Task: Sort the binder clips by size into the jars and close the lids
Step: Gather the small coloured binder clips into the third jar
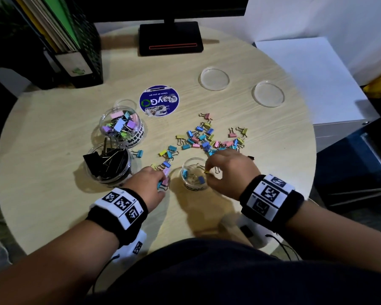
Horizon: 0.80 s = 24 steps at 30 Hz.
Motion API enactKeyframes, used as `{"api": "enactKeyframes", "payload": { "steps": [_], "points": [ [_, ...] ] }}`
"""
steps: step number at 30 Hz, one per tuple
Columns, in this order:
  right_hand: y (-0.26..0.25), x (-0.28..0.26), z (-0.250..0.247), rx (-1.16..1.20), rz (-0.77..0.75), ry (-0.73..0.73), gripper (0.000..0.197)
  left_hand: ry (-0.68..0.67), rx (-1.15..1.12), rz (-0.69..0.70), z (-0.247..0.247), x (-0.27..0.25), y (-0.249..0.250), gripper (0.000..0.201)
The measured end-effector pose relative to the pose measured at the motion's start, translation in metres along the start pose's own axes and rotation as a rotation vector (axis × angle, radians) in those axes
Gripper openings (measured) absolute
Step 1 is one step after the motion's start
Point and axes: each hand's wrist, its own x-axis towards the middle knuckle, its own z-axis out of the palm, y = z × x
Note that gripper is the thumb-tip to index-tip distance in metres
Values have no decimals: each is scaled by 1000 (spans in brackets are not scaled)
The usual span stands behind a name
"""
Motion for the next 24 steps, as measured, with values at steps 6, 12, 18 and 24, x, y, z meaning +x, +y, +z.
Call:
{"api": "enactKeyframes", "payload": {
  "steps": [6, 12, 18, 24],
  "points": [
    [6, 2, 0, 27, 63, -119, 27, 25, 6, -3, 2, 8, 5, 25],
    [54, 8, 4, -90, 335, -179, 29, 36, -3, 8, 5, 13, 1, 19],
    [61, 5, 8, -173, 327, -283, 34, 73, -52, 19, 3, 10, 0, 14],
    [60, 10, 9, -206, 348, -299, 29, 237, -229, 83, -19, 1, 20, 18]
  ]
}}
